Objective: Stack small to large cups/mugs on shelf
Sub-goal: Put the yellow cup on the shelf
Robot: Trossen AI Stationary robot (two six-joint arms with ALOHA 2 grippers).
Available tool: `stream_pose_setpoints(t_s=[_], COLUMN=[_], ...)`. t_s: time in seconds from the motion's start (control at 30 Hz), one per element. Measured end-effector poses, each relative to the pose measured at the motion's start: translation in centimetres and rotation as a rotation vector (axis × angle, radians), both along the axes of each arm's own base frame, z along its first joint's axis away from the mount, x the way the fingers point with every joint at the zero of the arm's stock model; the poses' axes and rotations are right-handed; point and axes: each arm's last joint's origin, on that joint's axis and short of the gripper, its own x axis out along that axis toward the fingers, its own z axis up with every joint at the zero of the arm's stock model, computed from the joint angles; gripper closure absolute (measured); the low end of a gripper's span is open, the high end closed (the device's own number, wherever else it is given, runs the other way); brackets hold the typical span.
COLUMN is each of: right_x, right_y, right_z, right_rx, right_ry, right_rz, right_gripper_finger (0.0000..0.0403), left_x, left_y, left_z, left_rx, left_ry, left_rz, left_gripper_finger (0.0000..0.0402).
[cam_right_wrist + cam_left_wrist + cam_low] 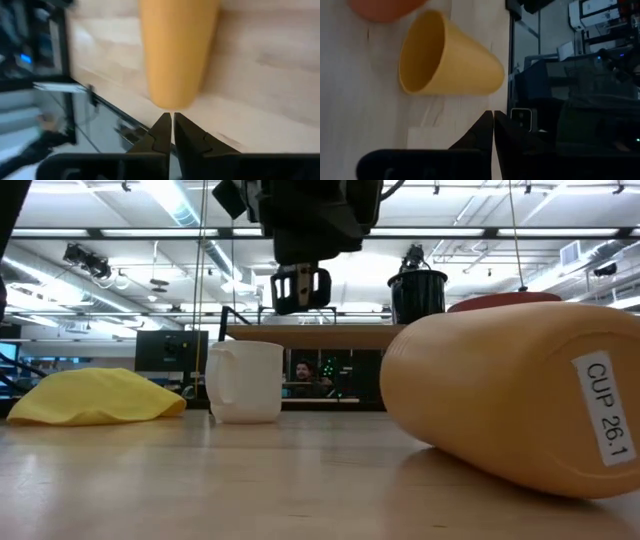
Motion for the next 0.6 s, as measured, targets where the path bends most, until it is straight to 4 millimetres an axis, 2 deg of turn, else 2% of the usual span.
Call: stream_pose_setpoints(t_s=[0.2,0.37,0.6], right_x=[0.5,1.4,3.1], right_y=[0.2,0.4,-0.8], right_z=[-1.5,-3.6,-4.8], right_rx=[-0.023,-0.021,-0.055], right_ry=[0.041,0.104,0.12], right_rz=[0.002,0.01,-0.045], right_gripper_finger=[0.0395,0.0395,0.0394], left_x=[-0.3,-0.8,-1.4], left_y=[-1.0,-1.8,-2.7], left_z=[-0.1,-0.4,-0.7], left_rx=[0.001,0.011,0.023], left_ry=[0.022,0.067,0.114], left_rz=[-0.021,-0.044,-0.07], left_gripper_finger=[0.0373,0.0379,0.0388])
